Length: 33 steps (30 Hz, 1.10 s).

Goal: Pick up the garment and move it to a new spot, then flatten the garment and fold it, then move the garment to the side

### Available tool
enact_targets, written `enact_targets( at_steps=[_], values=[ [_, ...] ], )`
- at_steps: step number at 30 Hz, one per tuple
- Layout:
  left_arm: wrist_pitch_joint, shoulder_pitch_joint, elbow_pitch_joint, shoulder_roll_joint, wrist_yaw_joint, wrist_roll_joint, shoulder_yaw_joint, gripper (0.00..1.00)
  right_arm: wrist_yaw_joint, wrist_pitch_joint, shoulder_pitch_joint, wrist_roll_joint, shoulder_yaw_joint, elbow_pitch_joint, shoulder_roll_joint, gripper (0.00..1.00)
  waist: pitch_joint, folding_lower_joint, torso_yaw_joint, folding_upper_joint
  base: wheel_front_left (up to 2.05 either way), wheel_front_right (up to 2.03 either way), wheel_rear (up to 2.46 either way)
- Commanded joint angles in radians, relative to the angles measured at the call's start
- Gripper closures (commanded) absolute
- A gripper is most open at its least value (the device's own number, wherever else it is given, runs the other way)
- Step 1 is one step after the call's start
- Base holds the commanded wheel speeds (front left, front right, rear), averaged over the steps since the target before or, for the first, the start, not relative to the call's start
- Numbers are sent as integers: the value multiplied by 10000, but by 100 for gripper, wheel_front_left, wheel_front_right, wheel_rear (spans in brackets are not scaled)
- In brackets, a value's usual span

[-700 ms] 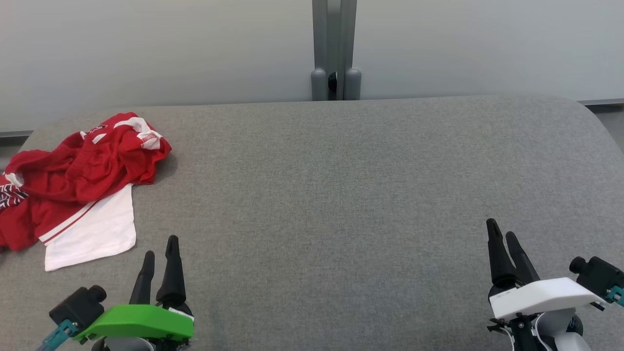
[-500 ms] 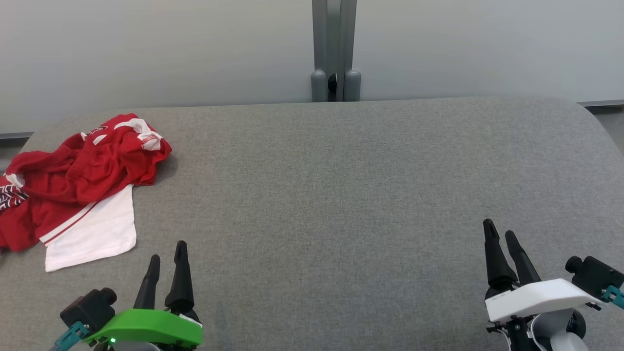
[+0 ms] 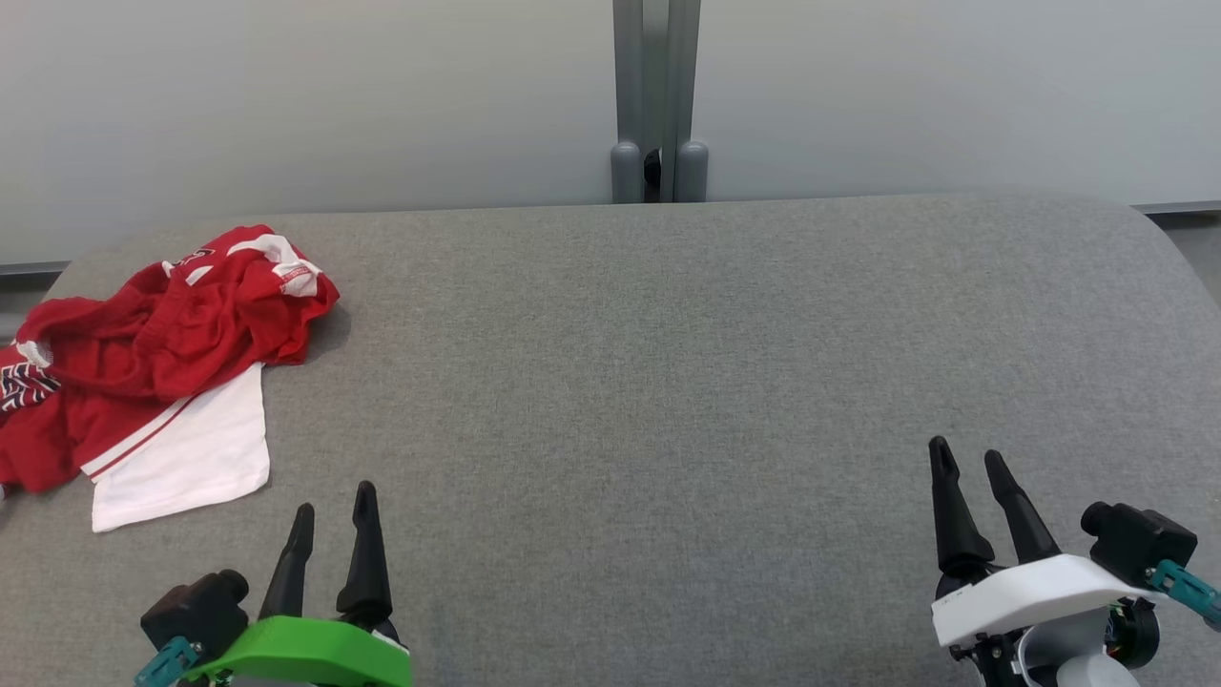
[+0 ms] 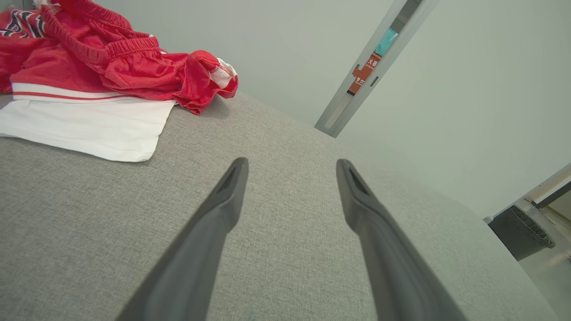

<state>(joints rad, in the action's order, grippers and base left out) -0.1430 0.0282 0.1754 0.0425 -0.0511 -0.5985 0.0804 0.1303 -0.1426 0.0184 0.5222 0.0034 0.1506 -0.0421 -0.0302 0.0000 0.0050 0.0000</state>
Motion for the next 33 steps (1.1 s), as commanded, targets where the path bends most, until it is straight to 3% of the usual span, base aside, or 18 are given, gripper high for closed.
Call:
enact_targets(
  at_steps=[1,33],
  values=[
    [-101,61,-64,79,88,331,25,0,4,-102,59,-356,8,-50,-62,0,-4,0,1,0,0,0,0],
    [-825,338,207,103,277,2683,337,0,5,-845,195,-3475,150,205,-92,0,-109,0,26,0,0,0,0]
  ],
)
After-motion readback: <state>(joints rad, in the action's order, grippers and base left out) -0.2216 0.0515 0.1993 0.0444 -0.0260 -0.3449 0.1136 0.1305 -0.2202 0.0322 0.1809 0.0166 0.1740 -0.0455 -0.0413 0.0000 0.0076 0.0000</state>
